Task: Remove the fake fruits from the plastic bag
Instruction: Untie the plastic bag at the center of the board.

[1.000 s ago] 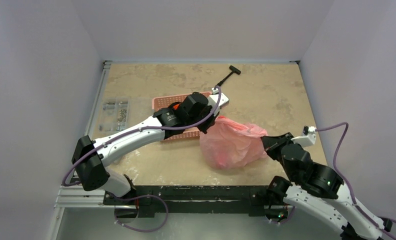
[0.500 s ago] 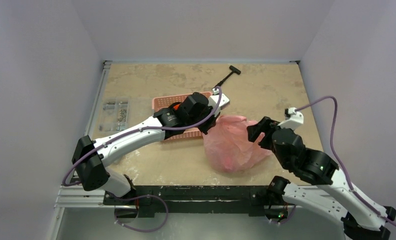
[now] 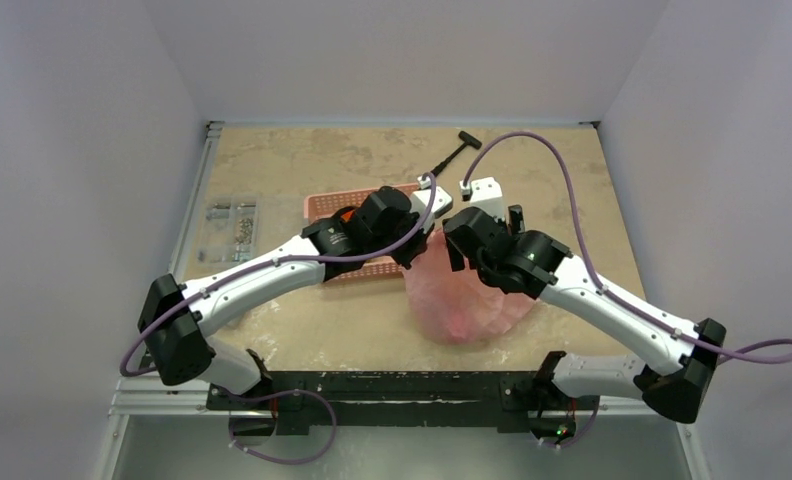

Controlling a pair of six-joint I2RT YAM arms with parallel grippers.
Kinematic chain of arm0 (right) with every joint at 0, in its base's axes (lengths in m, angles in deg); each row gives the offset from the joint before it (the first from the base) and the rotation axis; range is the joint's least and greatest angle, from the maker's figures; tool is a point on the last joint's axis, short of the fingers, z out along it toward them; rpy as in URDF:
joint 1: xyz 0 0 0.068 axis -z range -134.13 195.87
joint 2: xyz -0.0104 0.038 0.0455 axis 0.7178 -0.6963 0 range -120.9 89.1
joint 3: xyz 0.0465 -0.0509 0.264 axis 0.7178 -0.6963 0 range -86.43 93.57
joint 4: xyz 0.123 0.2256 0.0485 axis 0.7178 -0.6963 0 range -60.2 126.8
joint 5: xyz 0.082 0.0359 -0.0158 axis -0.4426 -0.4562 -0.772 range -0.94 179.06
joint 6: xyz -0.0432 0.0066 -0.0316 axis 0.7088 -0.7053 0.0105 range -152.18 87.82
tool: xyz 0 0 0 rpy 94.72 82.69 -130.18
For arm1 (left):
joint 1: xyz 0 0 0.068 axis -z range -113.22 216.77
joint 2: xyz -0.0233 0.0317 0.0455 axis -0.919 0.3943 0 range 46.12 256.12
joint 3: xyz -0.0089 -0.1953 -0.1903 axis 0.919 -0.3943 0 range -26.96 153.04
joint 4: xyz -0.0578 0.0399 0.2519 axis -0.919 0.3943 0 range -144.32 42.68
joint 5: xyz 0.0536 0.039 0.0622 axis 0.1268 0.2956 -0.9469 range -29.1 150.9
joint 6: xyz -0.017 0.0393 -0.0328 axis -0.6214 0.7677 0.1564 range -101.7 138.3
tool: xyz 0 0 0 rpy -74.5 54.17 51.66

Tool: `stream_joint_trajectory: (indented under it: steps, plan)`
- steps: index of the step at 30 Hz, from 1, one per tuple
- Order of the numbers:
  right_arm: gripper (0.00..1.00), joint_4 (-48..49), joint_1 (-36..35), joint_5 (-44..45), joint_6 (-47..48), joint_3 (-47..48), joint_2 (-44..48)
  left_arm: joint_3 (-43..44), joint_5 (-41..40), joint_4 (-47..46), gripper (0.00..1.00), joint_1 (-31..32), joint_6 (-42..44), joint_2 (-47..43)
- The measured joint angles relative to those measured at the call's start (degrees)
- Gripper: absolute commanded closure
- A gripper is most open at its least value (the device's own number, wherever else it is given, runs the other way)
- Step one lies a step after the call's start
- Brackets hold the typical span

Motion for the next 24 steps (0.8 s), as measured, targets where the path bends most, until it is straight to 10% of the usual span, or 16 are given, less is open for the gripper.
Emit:
stream_joint_trajectory:
  steps: [6, 17, 24]
  plan:
    - [0.17, -0.1, 0.0, 6.3, 1.7, 0.0, -2.2, -1.0, -1.1, -1.5, 1.00, -0.3, -0.4, -1.3]
    - [0.97, 10.7, 4.3, 17.8, -11.6, -12.5, 8.0, -2.3, -2.8, -2.8, 1.00, -0.4, -0.9, -3.1]
    - [1.00, 13.4, 11.7, 17.5, -24.0, -14.1, 20.7, -4.8, -5.2, -4.9, 1.00, -0.7, -1.3, -7.0]
